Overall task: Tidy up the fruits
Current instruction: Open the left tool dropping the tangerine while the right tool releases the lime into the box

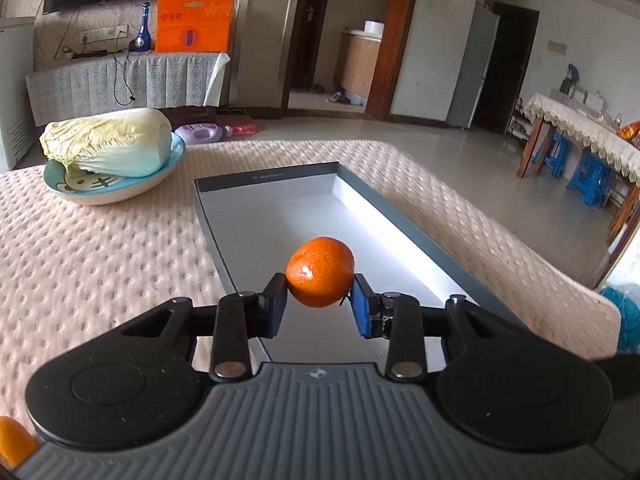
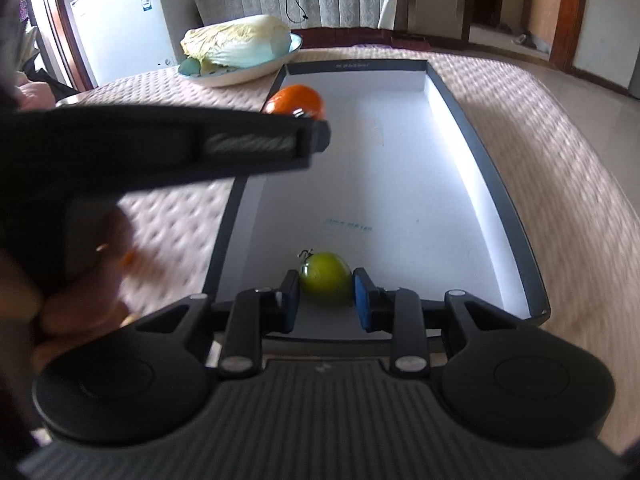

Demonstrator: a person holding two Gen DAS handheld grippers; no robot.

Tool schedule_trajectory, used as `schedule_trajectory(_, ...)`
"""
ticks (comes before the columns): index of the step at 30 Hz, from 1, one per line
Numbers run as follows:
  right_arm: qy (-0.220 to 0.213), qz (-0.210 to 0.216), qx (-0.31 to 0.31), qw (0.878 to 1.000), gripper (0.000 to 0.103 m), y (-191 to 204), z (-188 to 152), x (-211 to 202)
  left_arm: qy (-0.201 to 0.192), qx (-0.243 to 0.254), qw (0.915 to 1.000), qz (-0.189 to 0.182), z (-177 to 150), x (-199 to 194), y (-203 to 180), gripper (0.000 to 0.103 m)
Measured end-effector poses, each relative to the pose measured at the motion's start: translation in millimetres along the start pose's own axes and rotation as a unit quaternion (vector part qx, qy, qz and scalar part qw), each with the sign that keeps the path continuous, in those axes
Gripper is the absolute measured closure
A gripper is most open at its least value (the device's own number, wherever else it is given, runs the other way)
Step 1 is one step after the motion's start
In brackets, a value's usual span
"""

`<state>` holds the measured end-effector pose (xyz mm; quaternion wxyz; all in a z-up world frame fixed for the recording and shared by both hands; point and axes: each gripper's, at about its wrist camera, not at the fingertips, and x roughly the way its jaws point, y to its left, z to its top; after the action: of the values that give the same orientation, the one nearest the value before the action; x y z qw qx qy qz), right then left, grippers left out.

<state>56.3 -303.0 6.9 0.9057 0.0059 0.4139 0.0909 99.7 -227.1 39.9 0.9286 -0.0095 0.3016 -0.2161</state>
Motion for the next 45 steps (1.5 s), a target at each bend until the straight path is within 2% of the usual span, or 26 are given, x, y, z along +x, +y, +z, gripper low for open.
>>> schedule_trajectory(6,0.008,-0.012,-0.015,1.000,0.072,19,-26,-26,0.013,0.014,0.9997,-0.015,-7,4,-8,0.063)
schedule_trajectory(14,-0.006,-0.037,-0.020,0.999,0.072,23,-30,-31,0.016,0.022,0.9996,-0.001,-9,3,-7,0.062)
schedule_trajectory(15,-0.006,-0.038,-0.021,0.999,0.072,23,-30,-30,0.014,0.023,0.9996,-0.003,-9,1,-6,0.060)
schedule_trajectory(18,-0.008,-0.039,-0.022,0.999,0.072,25,-32,-31,0.002,0.025,0.9997,0.005,-9,-5,-6,0.036)
schedule_trajectory(19,-0.008,-0.039,-0.022,0.999,0.072,24,-31,-31,-0.002,0.025,0.9997,0.007,-9,-7,-7,0.035)
schedule_trajectory(24,-0.019,-0.048,-0.013,0.999,0.071,20,-30,-31,-0.007,0.029,0.9995,0.005,-10,-16,-8,0.035)
schedule_trajectory(28,-0.046,-0.059,0.016,0.997,0.071,7,-24,-33,-0.015,0.036,0.9991,0.015,-15,-31,-7,0.035)
schedule_trajectory(34,-0.085,-0.091,0.060,0.990,0.071,-15,-16,-32,-0.028,0.018,0.9988,0.035,-20,-67,6,0.035)
schedule_trajectory(40,-0.112,-0.079,0.092,0.986,0.071,-23,-11,-34,-0.023,0.019,0.9981,0.054,-37,-104,16,0.035)
schedule_trajectory(45,-0.098,-0.070,0.080,0.990,0.070,-16,-7,-25,-0.010,0.025,0.9976,0.064,-62,-133,23,0.035)
